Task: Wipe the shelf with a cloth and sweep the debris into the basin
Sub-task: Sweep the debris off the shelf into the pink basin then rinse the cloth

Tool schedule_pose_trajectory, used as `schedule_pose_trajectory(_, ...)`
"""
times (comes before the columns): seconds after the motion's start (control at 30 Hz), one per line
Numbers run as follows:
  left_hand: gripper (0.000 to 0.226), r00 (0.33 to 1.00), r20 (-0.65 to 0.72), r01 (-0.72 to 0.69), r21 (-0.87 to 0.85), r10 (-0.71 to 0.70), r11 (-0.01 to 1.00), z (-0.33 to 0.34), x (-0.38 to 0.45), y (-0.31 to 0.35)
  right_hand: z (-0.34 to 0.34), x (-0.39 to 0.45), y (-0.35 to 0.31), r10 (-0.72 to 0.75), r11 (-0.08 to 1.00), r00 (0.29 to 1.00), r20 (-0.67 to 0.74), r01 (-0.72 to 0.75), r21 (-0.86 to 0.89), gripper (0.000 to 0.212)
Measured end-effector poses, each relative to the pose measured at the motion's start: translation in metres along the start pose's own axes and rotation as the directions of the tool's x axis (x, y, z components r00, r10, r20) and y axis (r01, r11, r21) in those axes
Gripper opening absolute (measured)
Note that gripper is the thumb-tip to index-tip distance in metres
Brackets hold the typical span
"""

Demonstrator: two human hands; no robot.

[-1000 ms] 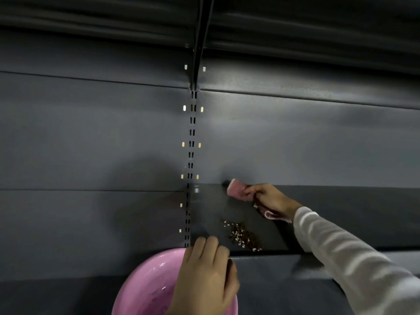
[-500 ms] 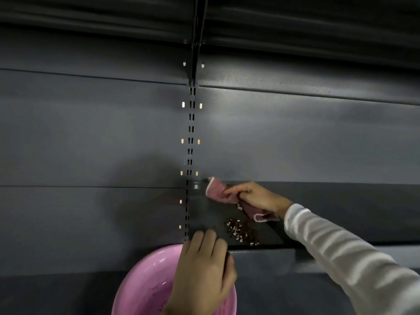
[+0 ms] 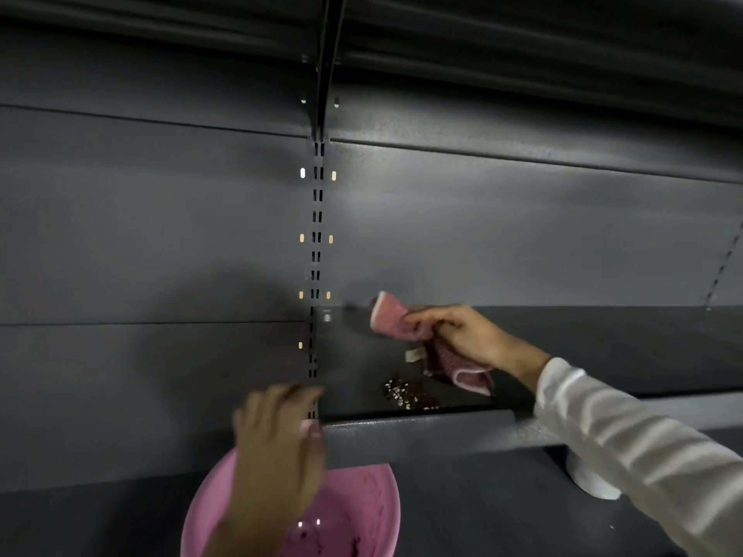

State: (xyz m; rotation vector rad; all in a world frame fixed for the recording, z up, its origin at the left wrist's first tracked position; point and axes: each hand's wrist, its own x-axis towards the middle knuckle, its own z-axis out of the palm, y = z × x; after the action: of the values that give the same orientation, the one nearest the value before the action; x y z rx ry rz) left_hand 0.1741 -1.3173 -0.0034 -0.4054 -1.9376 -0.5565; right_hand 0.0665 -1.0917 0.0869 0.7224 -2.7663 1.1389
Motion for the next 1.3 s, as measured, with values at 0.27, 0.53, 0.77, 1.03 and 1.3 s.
schedule_pose_trajectory(0.27, 0.055, 0.300, 0.234, 0.777, 0.503, -0.925, 0.379, 0.014, -0.093, -0.126, -0.013, -0.037, 0.046, 0.228, 0.925, 0.963, 0.143, -0.168, -0.340, 0.045)
schedule_pose_trajectory(0.53, 0.052, -0.241, 0.510, 0.963, 0.234, -0.825, -0.136, 0.011, -0.159, -0.142, -0.006, -0.036, 0.041, 0.264, 0.913, 0.960, 0.099, -0.215, -0.348, 0.046)
schedule_pose_trajectory(0.77, 0.035, -0.213, 0.409, 0.973, 0.177, -0.887, -0.151, 0.021, -0.162, -0.128, -0.002, -0.036, 0.035, 0.258, 0.910, 0.964, 0.060, -0.222, -0.349, 0.045)
schedule_pose_trajectory(1.03, 0.034, -0.198, 0.512, 0.964, -0.054, -0.836, -0.261, 0.016, -0.158, -0.120, -0.013, -0.040, 0.032, 0.330, 0.930, 0.944, -0.018, -0.328, -0.165, 0.038)
schedule_pose_trajectory(1.3, 0.032, -0.128, 0.557, 0.971, -0.100, -0.821, -0.219, -0.016, -0.105, -0.104, -0.017, -0.051, 0.038, 0.320, 0.872, 0.946, -0.054, -0.317, -0.373, 0.036)
